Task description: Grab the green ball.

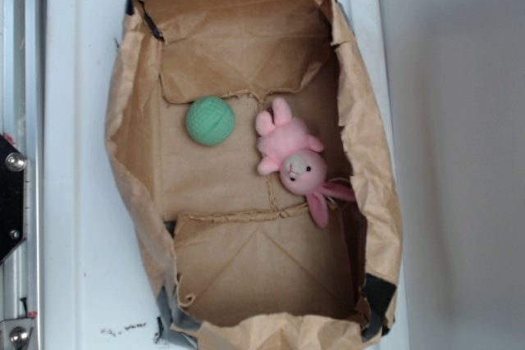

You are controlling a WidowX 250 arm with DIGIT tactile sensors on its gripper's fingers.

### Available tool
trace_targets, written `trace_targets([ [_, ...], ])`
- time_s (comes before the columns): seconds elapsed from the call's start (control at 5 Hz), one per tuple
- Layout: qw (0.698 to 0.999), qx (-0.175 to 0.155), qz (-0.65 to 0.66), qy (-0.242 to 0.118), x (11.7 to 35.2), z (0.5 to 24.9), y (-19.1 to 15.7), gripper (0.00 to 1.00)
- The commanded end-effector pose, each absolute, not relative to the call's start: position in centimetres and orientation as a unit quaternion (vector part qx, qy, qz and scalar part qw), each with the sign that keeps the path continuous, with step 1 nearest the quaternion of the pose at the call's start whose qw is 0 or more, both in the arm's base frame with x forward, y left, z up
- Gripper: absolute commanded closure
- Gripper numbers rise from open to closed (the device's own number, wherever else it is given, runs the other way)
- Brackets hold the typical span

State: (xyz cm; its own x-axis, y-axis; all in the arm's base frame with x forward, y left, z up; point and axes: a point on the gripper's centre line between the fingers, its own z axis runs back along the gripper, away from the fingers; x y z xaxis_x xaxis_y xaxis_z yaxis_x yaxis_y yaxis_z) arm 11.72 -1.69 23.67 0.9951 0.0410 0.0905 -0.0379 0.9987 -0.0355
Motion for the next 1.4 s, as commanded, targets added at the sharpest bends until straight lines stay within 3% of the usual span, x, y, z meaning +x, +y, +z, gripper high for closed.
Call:
trace_targets([
  [0.0,0.999,-0.017,0.020,-0.046,11.7,23.7,-1.7,0.00],
  [0.4,0.998,-0.008,0.017,-0.060,16.6,21.6,-0.6,0.00],
  [0.6,0.998,0.016,0.010,-0.062,18.6,19.9,0.4,0.00],
  [1.2,0.998,0.005,0.023,-0.066,25.0,17.2,3.1,0.00],
])
